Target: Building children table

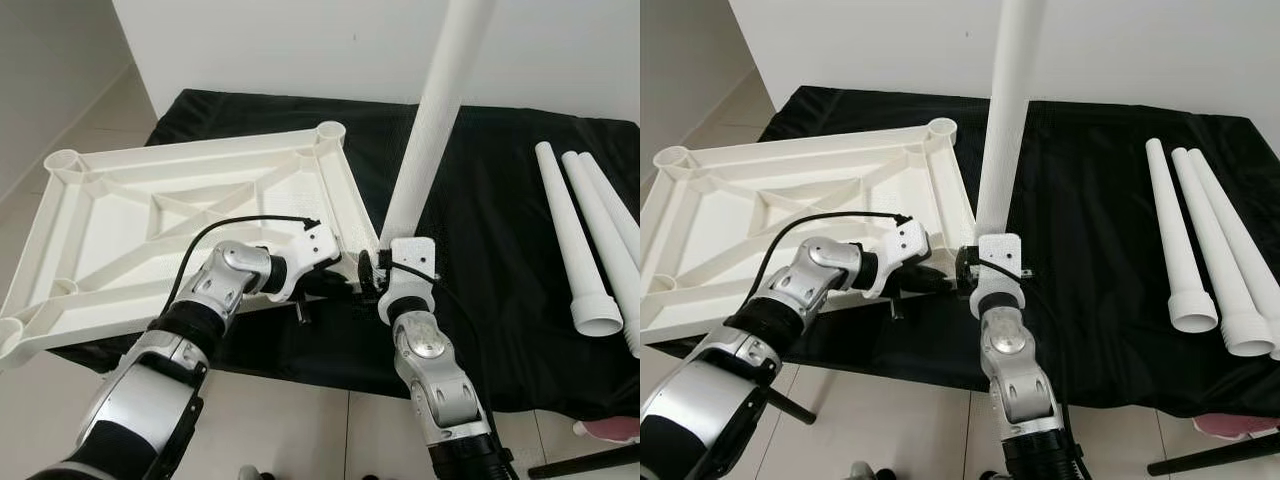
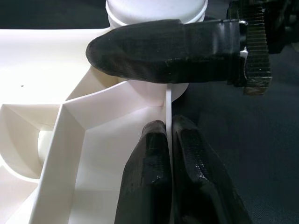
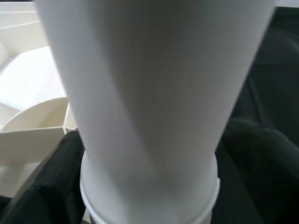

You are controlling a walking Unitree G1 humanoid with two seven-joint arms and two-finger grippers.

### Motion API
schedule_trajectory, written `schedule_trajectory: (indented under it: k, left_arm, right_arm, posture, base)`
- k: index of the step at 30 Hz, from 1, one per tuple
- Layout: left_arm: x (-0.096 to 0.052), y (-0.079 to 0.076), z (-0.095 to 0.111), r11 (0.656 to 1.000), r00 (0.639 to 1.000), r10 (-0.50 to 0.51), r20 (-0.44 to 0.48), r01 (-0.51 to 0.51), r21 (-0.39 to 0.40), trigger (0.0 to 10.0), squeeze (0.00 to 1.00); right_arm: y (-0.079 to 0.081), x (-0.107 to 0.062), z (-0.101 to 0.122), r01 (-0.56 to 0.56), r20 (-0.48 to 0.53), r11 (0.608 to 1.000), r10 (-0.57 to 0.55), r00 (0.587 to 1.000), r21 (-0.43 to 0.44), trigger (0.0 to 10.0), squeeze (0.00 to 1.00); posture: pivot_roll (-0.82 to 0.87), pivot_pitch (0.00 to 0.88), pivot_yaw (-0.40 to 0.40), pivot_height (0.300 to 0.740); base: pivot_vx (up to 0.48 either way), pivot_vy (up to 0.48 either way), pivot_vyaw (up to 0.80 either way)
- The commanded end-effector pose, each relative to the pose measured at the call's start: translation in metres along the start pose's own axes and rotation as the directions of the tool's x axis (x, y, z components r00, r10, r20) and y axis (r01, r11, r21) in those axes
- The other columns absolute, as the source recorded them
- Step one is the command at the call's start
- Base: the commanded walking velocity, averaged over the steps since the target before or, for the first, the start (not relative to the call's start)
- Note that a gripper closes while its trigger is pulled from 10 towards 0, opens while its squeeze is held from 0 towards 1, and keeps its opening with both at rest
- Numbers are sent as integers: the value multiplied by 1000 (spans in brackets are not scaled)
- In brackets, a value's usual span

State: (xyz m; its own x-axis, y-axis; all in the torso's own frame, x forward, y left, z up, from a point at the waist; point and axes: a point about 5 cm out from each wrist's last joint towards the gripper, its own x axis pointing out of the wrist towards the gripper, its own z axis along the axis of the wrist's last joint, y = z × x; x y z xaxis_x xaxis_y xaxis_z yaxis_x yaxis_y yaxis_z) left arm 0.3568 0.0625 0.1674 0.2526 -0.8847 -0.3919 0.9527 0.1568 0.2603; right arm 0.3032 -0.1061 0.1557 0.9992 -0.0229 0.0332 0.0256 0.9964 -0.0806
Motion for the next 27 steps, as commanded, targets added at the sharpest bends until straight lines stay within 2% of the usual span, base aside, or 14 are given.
schedule_trajectory:
  k: [1, 3, 8, 19, 22, 27]
  left_arm:
    - [-10, 18, 20, 983, 974, 181, 134, -181, -8, 10000, 0]
    - [-10, 18, 21, 984, 974, 180, 136, -180, -9, 10000, 0]
    - [-10, 18, 21, 984, 974, 178, 138, -178, -10, 10000, 0]
    - [-9, 15, 21, 988, 978, 154, 138, -154, -4, 10000, 0]
    - [-7, 12, 18, 992, 985, 125, 114, -128, 13, 10000, 0]
    - [7, -2, 2, 995, 996, 87, 16, -87, 52, 10000, 0]
  right_arm:
    - [-5, -3, -13, -20, -56, 1000, 21, 998, 2, 10000, 0]
    - [0, -3, -6, -73, -17, 997, 73, 997, 11, 10000, 0]
    - [4, -4, 1, -123, 30, 992, 122, 992, 29, 10000, 0]
    - [5, -5, 9, -155, 82, 986, 150, 985, 58, 10000, 0]
    - [4, -5, 10, -161, 87, 985, 156, 984, 59, 10000, 0]
    - [6, -6, 15, -184, 115, 981, 177, 978, 57, 10000, 0]
  posture:
    - [-42, 138, 44, 740]
    - [-43, 138, 44, 740]
    - [-43, 139, 44, 740]
    - [-41, 143, 45, 740]
    - [-40, 146, 46, 740]
    - [-45, 151, 50, 740]
  base:
    - [0, 0, 0]
    - [0, 0, 0]
    - [0, 0, 0]
    - [0, 0, 0]
    - [0, 0, 0]
    - [0, 0, 0]
